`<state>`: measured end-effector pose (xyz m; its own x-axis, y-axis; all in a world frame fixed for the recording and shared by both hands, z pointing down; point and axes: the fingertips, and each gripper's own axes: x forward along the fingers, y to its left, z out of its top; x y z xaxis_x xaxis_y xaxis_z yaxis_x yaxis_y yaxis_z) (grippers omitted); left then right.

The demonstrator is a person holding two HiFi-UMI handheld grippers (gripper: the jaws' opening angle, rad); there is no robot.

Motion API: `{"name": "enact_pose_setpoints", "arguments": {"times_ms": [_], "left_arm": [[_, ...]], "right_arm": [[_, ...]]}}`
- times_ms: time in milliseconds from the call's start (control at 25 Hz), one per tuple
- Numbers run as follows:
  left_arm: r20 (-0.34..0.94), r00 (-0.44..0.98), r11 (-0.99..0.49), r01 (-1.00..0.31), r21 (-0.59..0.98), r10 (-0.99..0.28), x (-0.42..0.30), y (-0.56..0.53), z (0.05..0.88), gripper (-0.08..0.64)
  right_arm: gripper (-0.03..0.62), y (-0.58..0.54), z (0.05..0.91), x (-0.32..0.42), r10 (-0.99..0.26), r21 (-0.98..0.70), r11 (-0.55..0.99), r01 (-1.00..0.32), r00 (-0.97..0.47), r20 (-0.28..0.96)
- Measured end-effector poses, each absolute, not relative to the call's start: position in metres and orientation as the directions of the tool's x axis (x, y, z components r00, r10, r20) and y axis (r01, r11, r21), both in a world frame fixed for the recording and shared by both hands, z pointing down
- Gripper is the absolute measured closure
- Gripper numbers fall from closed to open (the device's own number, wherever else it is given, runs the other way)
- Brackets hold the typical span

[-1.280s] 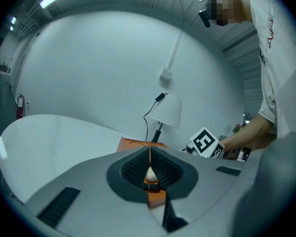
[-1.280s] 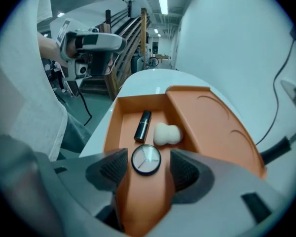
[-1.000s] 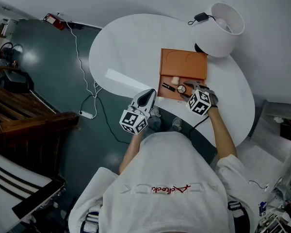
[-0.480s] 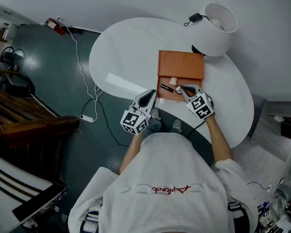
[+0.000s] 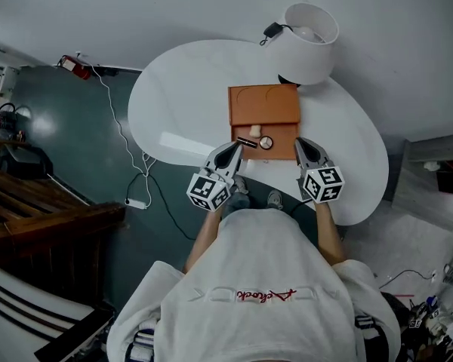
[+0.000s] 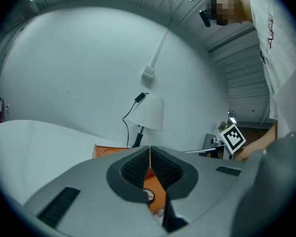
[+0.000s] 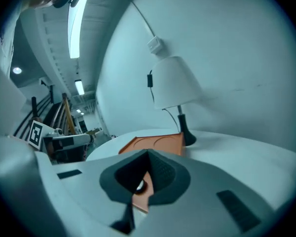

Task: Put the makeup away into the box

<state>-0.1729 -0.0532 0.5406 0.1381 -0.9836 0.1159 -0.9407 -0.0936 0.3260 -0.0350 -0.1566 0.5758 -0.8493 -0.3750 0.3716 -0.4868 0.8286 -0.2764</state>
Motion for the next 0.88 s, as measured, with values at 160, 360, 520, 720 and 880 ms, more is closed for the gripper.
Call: {"name": "enact_pose_setpoints", "arguments": {"times_ms": [160,360,520,720,880], "left_arm": [[0.110,0.194,-0.150,-0.935,0.321,-0.975,-0.156,-0.065,0.538,0.545],[0.099,0.234,-0.192,-0.928,0.318,-0.967,-0.142,-0.075,0.533,0.545],[0.090,0.251,-0.212,-0.927,0.311,-0.964,-0.135,-0.080,0.527,0.545],[0.083,0.253,-0.216,-0.926,0.308,-0.964,-0.131,-0.081,0.525,0.545],[0.077,0.248,-0.213,-0.928,0.307,-0.966,-0.131,-0.080,0.523,0.545]], "right_arm": [[0.572,-0.162,0.573,0.012,-0.473,-0.197,0.795,-0.574,-0.789,0.391],[0.572,-0.163,0.569,0.041,-0.535,-0.151,0.765,-0.626,-0.748,0.393],[0.572,-0.163,0.564,0.047,-0.561,-0.123,0.755,-0.644,-0.732,0.386],[0.572,-0.163,0.559,0.046,-0.566,-0.120,0.757,-0.643,-0.736,0.371],[0.572,-0.164,0.556,0.043,-0.561,-0.117,0.764,-0.635,-0.742,0.366]]}}
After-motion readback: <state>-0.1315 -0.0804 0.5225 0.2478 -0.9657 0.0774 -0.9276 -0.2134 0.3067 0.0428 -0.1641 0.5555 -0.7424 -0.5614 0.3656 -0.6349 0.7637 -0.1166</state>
